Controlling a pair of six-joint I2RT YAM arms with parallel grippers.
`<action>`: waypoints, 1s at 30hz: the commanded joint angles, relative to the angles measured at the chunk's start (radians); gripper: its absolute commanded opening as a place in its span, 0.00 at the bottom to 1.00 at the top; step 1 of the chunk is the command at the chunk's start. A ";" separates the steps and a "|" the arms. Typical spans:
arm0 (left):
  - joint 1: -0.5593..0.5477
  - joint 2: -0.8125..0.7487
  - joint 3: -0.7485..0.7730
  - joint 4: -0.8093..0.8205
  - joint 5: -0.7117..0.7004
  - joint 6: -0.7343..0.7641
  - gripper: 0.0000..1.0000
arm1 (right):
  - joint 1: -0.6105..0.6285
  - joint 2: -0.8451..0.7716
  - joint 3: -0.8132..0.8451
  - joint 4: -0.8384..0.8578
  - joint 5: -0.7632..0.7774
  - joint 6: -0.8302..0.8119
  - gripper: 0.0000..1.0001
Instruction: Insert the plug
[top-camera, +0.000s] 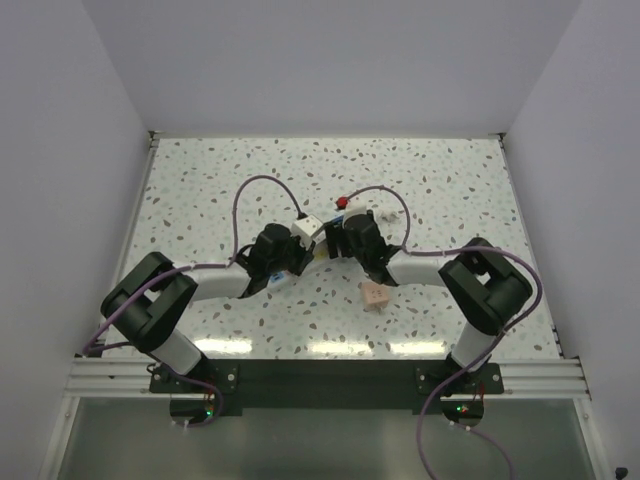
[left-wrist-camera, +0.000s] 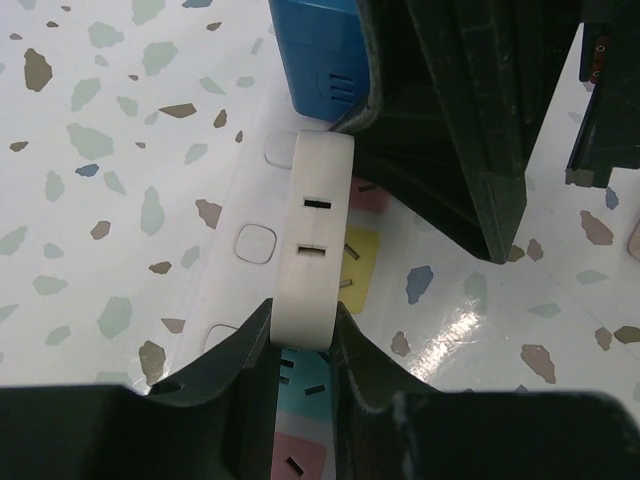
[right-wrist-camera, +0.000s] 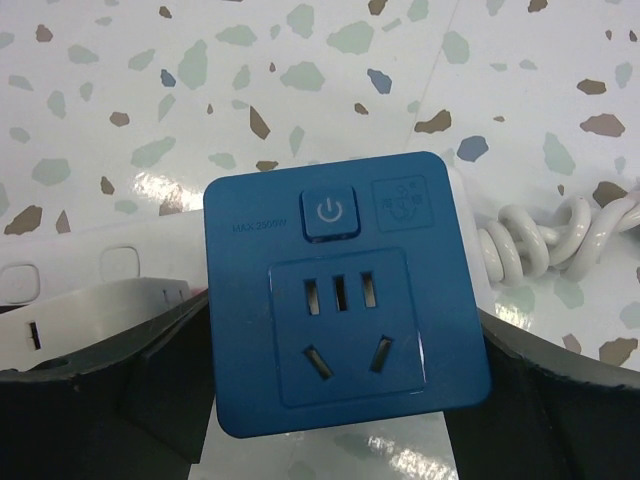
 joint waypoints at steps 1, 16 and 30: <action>-0.029 0.040 0.013 -0.054 0.084 -0.050 0.00 | 0.047 0.009 -0.082 -0.281 -0.119 0.089 0.81; -0.029 0.037 0.012 -0.054 0.080 -0.051 0.00 | 0.045 -0.029 -0.090 -0.257 -0.087 0.067 0.95; -0.029 0.043 0.012 -0.057 0.081 -0.050 0.00 | 0.027 -0.124 -0.075 -0.260 -0.036 0.031 0.96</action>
